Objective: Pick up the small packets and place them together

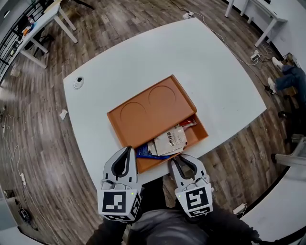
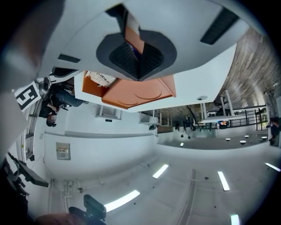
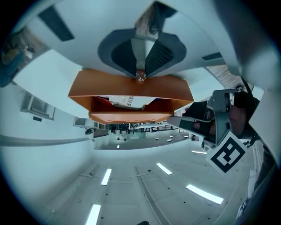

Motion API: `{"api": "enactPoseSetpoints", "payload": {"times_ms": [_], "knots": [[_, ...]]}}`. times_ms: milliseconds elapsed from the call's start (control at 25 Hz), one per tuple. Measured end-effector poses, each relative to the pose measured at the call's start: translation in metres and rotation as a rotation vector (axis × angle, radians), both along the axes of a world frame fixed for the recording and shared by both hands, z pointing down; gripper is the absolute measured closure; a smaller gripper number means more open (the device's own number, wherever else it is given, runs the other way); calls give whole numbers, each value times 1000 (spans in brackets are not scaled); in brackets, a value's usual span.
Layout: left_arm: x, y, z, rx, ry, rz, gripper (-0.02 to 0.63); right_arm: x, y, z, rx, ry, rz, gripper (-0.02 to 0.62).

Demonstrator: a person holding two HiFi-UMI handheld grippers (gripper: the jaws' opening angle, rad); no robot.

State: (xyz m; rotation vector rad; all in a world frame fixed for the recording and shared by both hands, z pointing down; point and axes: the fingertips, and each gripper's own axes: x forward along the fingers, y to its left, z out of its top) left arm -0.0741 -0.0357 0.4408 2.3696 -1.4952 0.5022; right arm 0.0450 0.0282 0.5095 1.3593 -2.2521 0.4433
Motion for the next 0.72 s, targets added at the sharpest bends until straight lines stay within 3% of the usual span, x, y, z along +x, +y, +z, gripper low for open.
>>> {"api": "enactPoseSetpoints", "payload": {"times_ms": [320, 520, 720], "knots": [[-11, -3, -7, 12, -4, -33, 603, 2, 3, 1, -1, -15, 6, 526], [0, 23, 13, -46, -3, -11, 603, 2, 3, 2, -7, -10, 8, 526], [-2, 18, 17, -80, -15, -2, 603, 0, 5, -2, -7, -20, -9, 526]]}}
